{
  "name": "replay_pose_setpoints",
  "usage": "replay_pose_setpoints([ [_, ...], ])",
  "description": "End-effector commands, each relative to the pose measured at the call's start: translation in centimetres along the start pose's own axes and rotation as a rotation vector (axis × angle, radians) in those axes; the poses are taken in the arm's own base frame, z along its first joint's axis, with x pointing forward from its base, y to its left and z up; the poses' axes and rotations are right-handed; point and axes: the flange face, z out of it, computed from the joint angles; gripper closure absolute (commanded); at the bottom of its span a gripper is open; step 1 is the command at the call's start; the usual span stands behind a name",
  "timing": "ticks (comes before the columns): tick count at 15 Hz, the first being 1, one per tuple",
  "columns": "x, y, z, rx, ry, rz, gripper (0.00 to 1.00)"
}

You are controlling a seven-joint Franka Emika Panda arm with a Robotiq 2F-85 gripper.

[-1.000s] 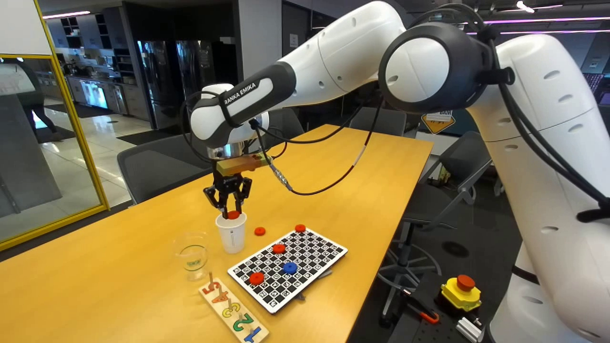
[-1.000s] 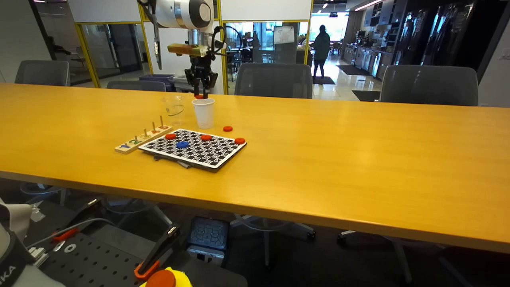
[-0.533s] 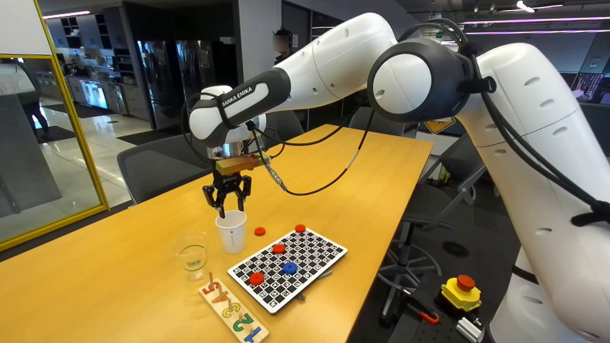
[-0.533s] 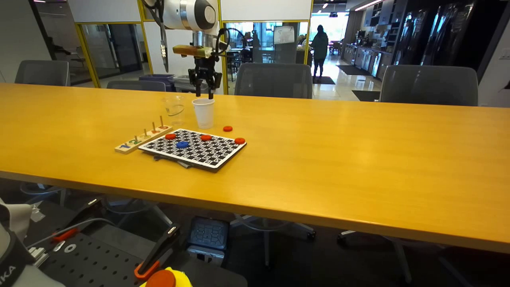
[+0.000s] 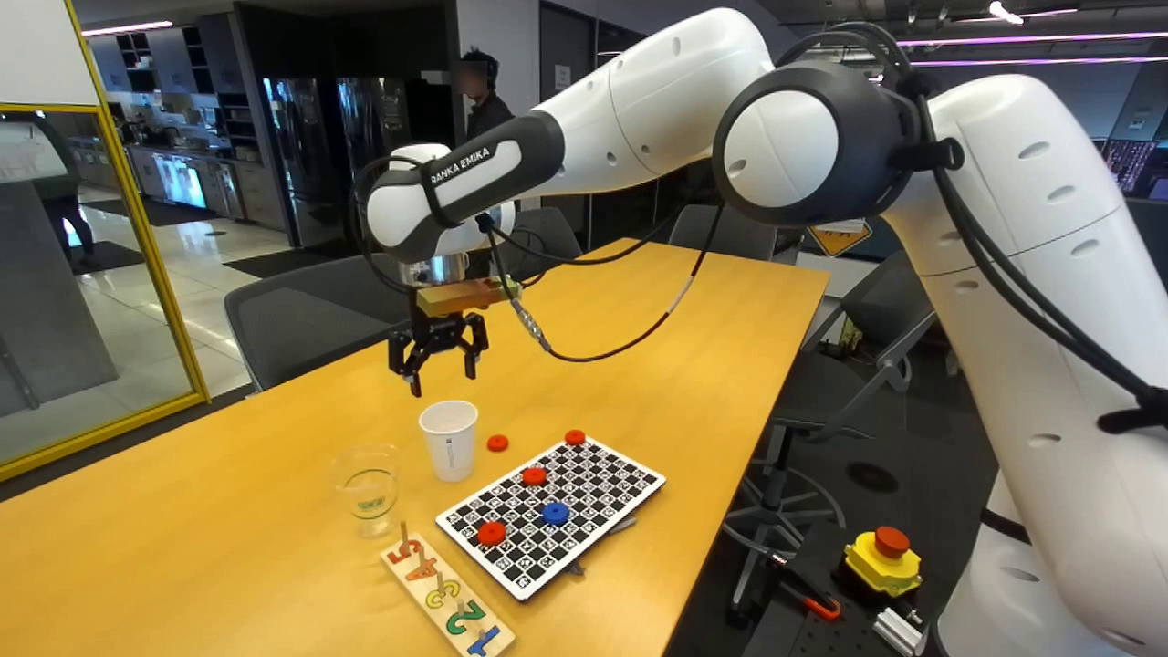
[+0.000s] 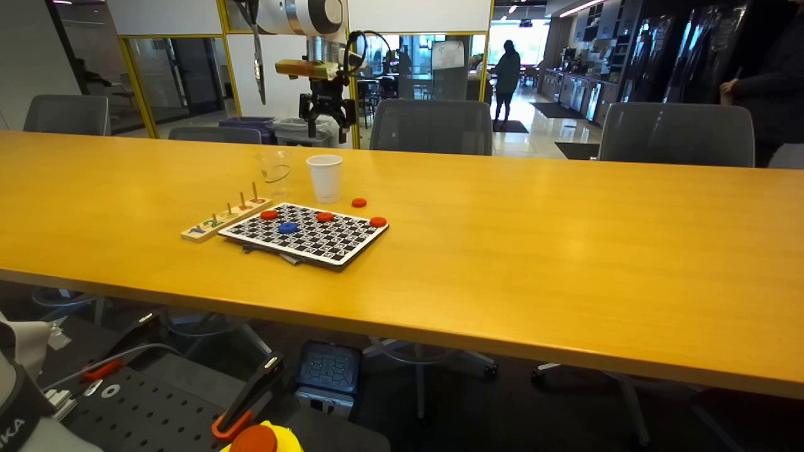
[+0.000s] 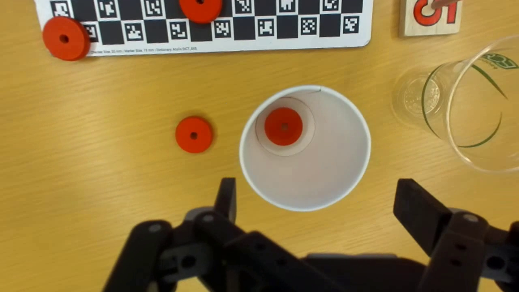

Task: Put the blue ring in the clear cup and the orange rings in the white cup

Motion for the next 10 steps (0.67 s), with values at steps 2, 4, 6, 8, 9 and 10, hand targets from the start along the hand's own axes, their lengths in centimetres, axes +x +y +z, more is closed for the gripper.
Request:
replay_pose_setpoints([
  [2,-1.4,3.0,-2.0,-0.029,0.039,-0.096,0.0],
  [4,-2.4,4.9,-2.3,-0.067,0.054,-0.187,0.0],
  [6,-3.6,7.1,-2.0,-0.11,0.055,-0.296,0.0],
  [8,-4.4,9.2,-1.4,-0.147,0.063,-0.397,0.0],
  [9,-4.5,9.9,-0.9,-0.162,0.067,-0.448,0.0],
  [10,-4.6,10.6,-0.4,-0.175,0.074,-0.497,0.0],
])
